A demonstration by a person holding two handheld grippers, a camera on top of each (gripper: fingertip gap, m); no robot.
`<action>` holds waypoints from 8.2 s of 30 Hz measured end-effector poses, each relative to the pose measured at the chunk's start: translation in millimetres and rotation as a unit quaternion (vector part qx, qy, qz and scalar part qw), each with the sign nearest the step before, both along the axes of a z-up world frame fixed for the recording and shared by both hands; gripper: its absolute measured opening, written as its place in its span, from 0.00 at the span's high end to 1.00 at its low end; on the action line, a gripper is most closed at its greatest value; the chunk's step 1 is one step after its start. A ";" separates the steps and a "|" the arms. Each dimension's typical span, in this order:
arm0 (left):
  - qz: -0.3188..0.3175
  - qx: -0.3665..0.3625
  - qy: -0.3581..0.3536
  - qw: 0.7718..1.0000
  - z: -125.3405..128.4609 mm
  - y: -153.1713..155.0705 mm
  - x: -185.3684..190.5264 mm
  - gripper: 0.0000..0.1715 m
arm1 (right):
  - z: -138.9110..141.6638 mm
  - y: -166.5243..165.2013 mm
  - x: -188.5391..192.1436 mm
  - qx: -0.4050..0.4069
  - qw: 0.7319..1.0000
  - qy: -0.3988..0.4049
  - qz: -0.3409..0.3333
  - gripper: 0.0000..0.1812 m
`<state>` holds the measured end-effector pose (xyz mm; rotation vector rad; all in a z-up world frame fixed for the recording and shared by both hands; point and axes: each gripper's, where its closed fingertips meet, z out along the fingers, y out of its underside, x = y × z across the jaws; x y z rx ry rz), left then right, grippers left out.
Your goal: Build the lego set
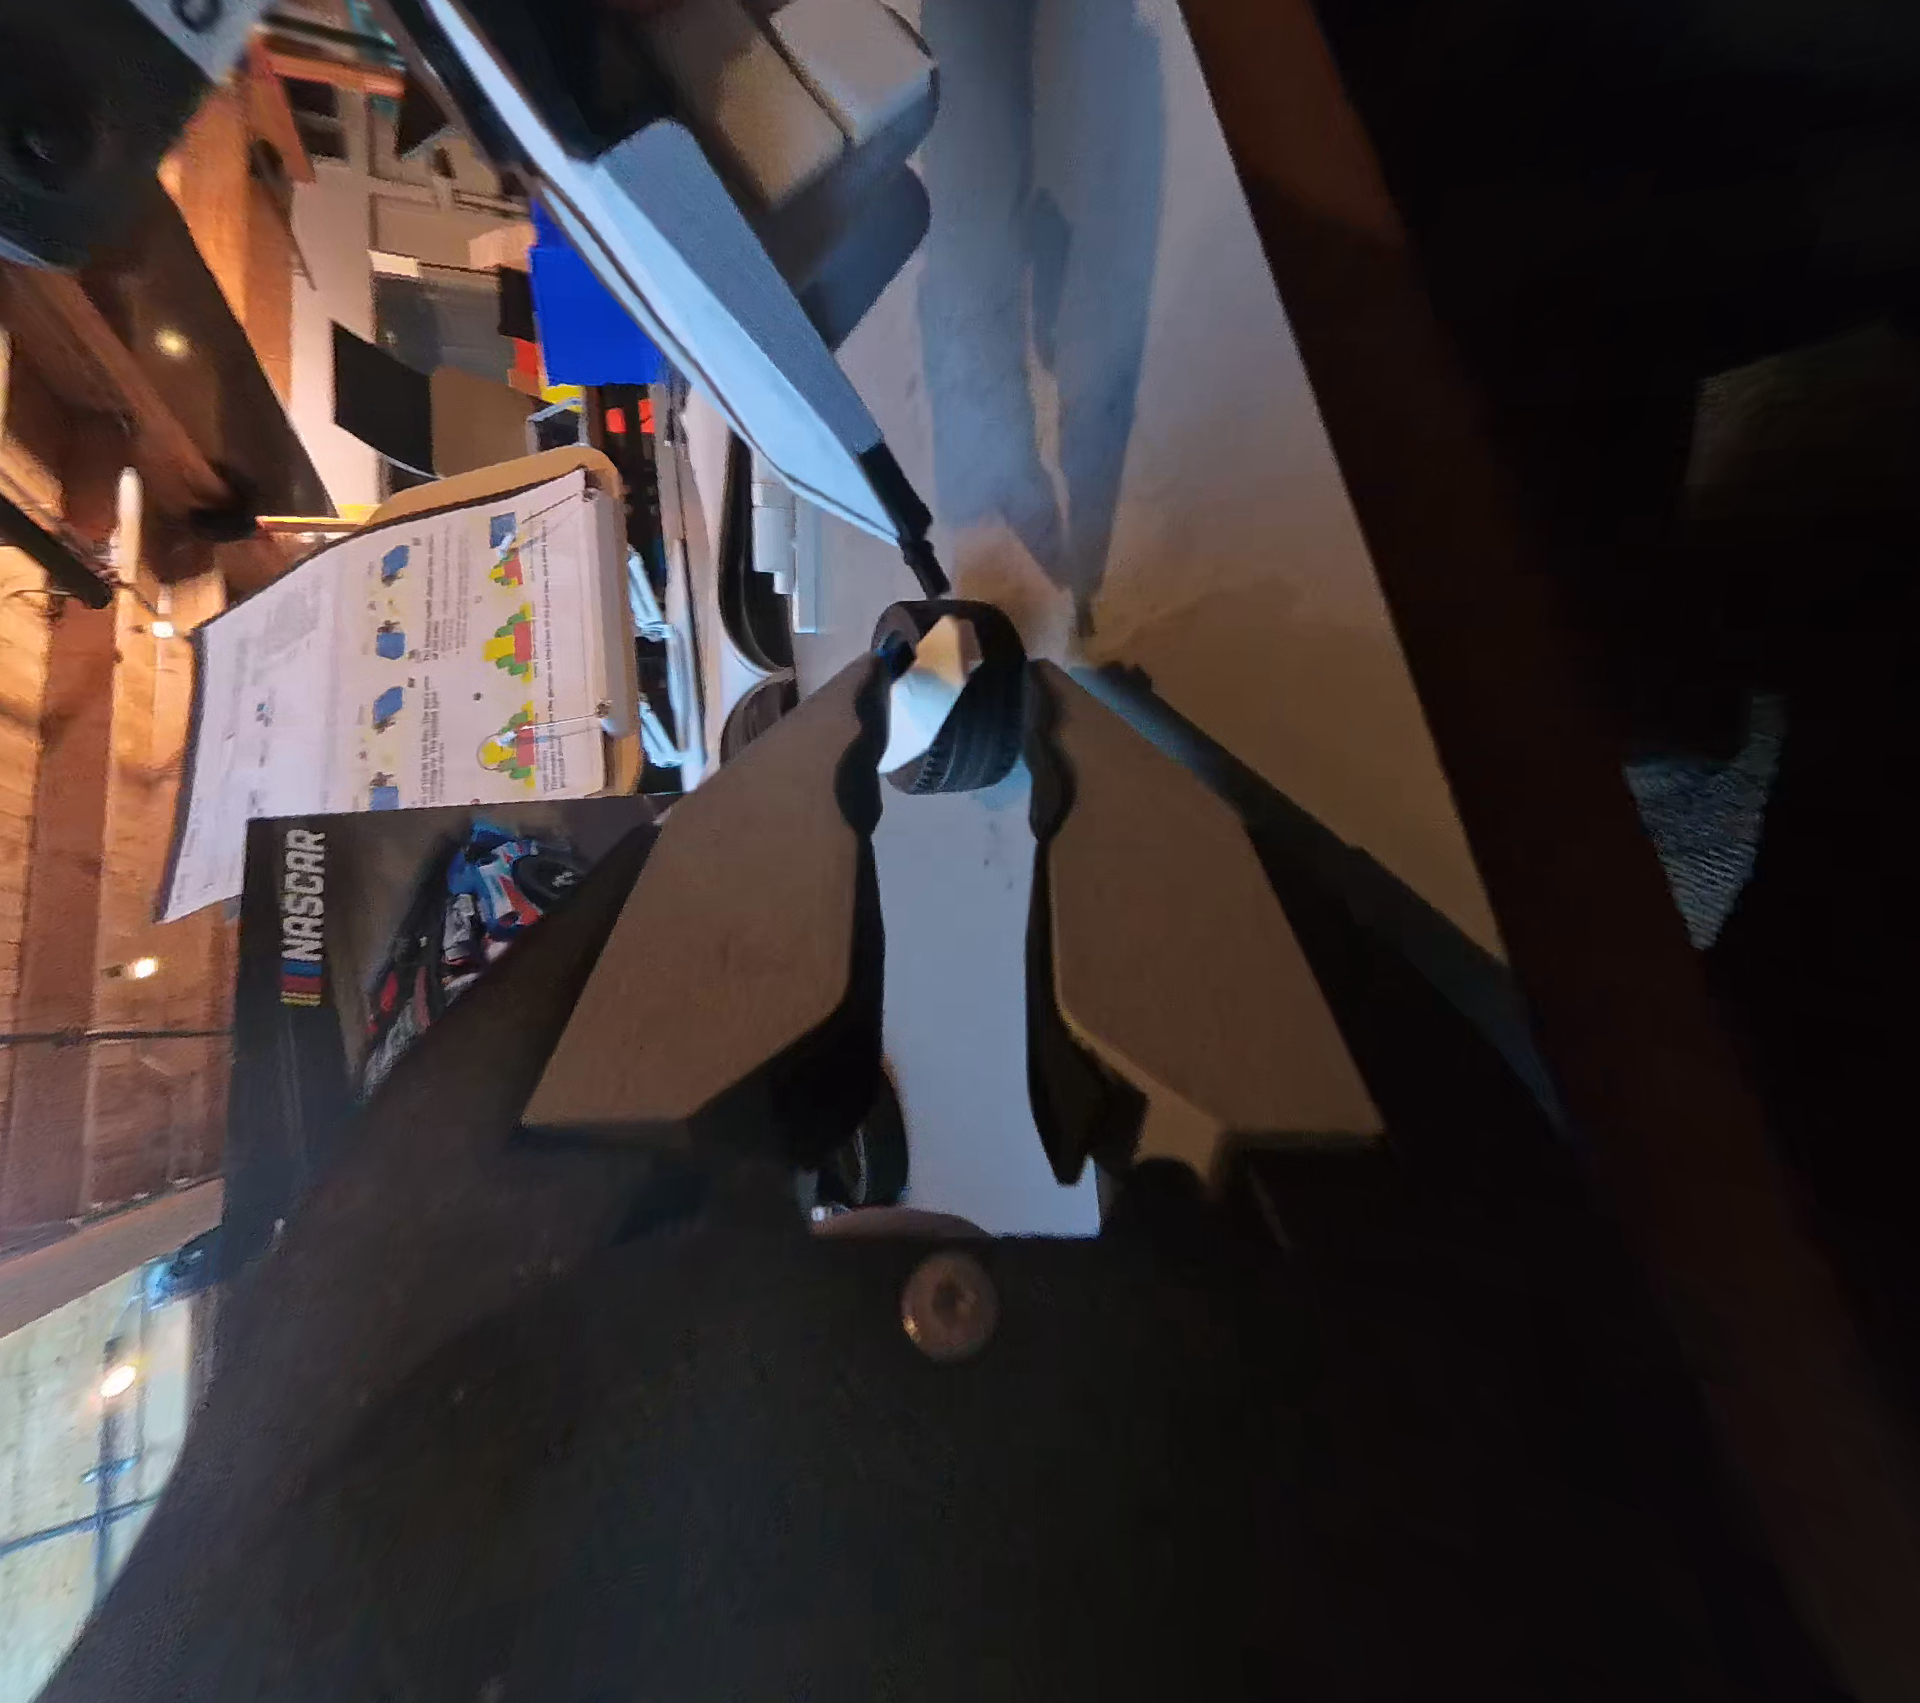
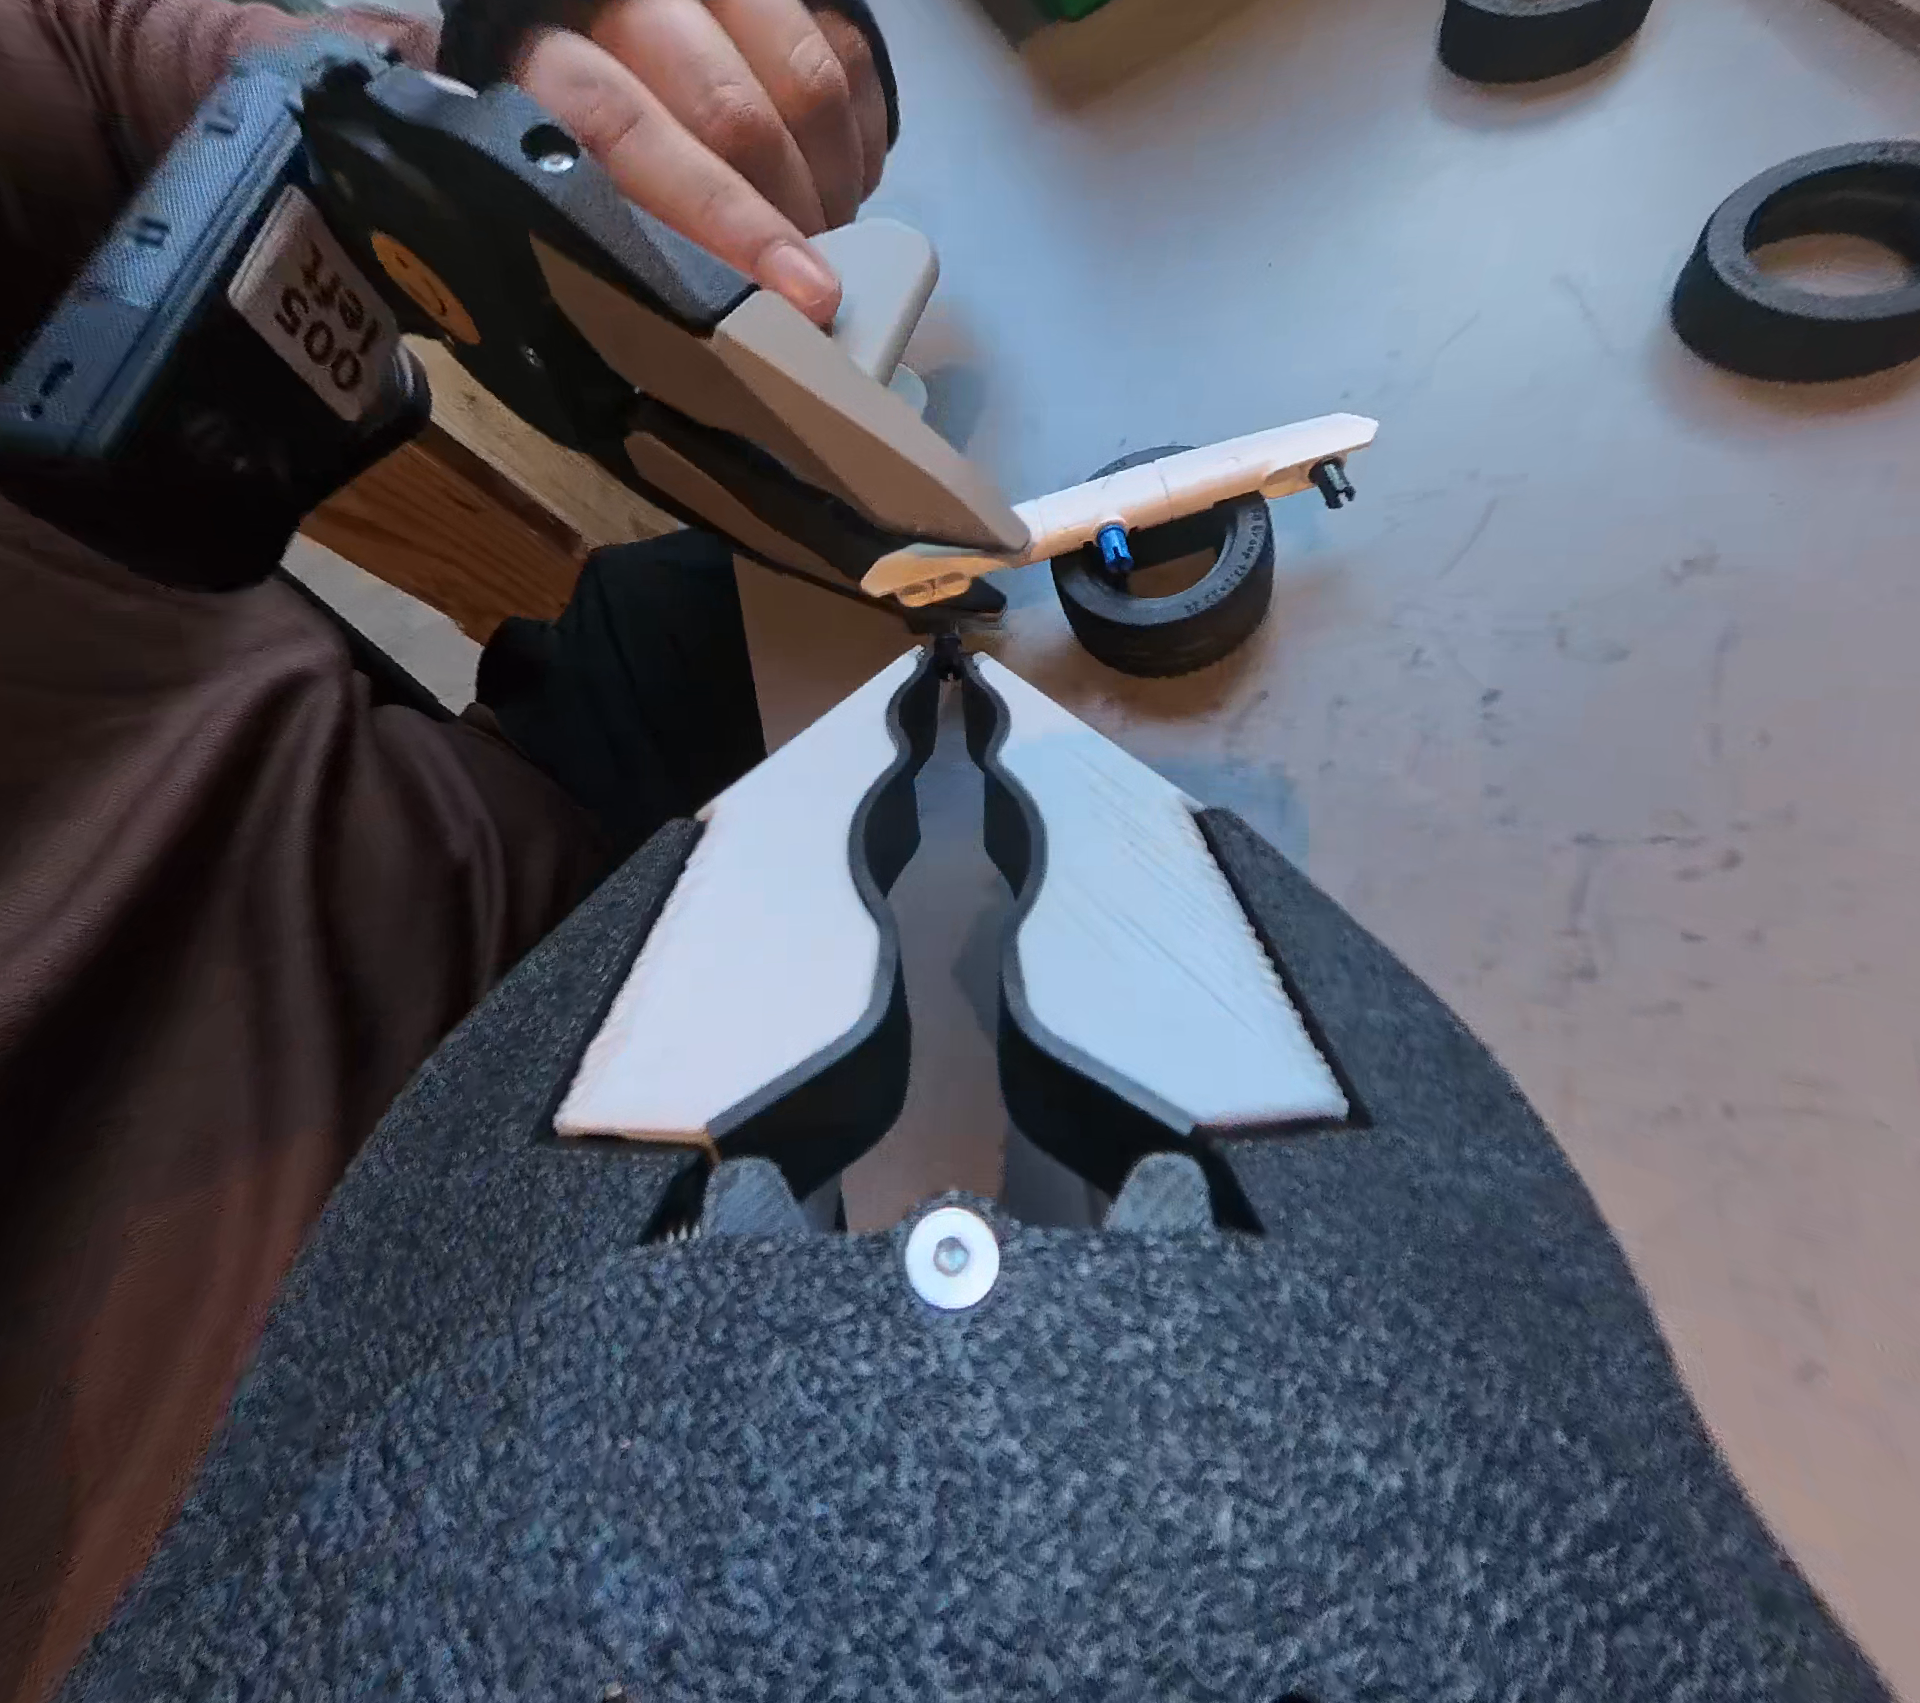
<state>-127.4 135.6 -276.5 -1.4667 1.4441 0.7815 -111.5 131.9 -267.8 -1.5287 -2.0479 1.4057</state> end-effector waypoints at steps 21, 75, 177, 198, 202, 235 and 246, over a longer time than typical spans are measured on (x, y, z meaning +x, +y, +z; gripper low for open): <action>0.035 0.046 -0.075 0.996 4.8 4.6 0.6 0.88 | -2.1 -0.3 0.2 -0.006 1.000 -0.005 0.003 0.98; 0.084 0.088 -0.065 0.990 18.4 2.5 -6.6 0.98 | 21.4 -1.5 -17.5 0.026 0.996 0.083 -0.032 0.98; 0.066 0.017 -0.260 0.963 68.8 17.4 3.6 0.99 | 63.9 13.0 -15.9 -0.185 0.975 0.118 -0.018 0.98; 0.126 -0.085 -0.274 0.950 16.1 -3.2 -8.0 0.70 | 19.8 8.2 -10.0 -0.025 0.997 0.060 -0.032 0.98; 0.173 -0.033 -0.156 0.972 -4.3 6.1 -14.4 0.83 | 11.8 6.7 -14.5 -0.010 0.998 0.037 -0.047 0.98; 0.140 0.025 -0.271 0.952 29.1 4.7 -15.9 0.97 | 30.4 -3.4 -29.7 0.021 0.993 0.119 0.014 0.98; 0.159 0.001 -0.281 0.946 24.6 2.7 -18.5 0.97 | 26.4 -7.0 -31.6 0.089 0.985 0.145 0.023 0.98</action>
